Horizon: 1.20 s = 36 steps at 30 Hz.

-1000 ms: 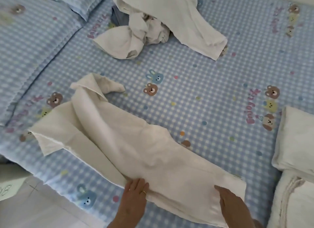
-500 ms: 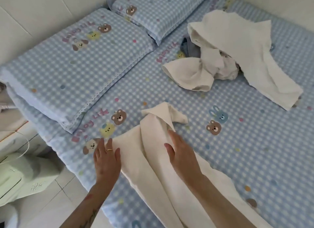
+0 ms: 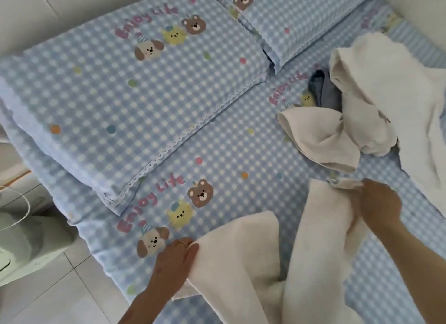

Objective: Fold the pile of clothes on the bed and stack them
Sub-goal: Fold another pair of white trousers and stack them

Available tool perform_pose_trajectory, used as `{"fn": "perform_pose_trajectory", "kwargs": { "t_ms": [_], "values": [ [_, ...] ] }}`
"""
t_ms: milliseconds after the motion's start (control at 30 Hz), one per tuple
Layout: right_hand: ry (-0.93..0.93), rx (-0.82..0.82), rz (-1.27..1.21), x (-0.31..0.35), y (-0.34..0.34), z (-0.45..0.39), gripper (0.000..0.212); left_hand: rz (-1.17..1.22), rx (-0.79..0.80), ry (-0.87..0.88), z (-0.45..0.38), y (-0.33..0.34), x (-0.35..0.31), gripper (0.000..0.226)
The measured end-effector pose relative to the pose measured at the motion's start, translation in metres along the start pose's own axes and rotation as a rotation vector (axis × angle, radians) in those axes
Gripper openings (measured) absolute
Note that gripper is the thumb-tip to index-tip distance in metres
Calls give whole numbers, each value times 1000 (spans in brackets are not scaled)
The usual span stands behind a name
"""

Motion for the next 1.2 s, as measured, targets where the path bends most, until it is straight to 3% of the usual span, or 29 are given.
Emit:
{"fn": "perform_pose_trajectory", "kwargs": {
  "t_ms": [100, 167, 300, 533, 700, 800, 867, 967, 1033, 1100, 1200],
  "values": [
    [157, -19, 15, -11, -9, -14, 32, 27, -12, -31, -5, -2, 1, 24],
    [7, -51, 10, 33, -11, -14, 37, 43, -15, -66, -8, -2, 4, 23],
    [-243, 75, -26, 118, 13, 0, 28, 78, 1, -152, -15, 2, 15, 25],
    [-322, 349, -83, 192, 77, 43, 46, 98, -12, -264, -17, 3, 9, 34],
    [-334, 484, -5, 198, 90, 62, 54, 275, -213, -306, -8, -21, -5, 19],
    [-343, 652, -118, 183, 70, 61, 52, 338, -432, -114, 15, -59, -28, 36],
    [-337, 657, -465, 180, 41, 55, 30, 400, -520, 110, 37, -81, -48, 41],
    [-309, 542, -1140, 170, -10, 48, 17, 318, -578, 496, 73, -98, -70, 23],
    [-344, 522, -1299, 173, -27, 49, 17, 283, -580, 571, 78, -97, -62, 24],
    [-345, 484, -1185, 192, -25, 48, 15, 301, -584, 454, 65, -95, -44, 24],
    [-326, 504, -850, 234, 3, 44, 24, 370, -625, 105, 28, -83, 0, 38]
  ]
}}
Point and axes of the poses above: each hand's wrist, its own z-axis away from the middle knuckle, its own y-axis out of the palm, x = y × z, the point moved 7 cm from there along -z, towards the middle knuckle, and after that the axes turned 15 degrees about z, right-handed, at the moved point
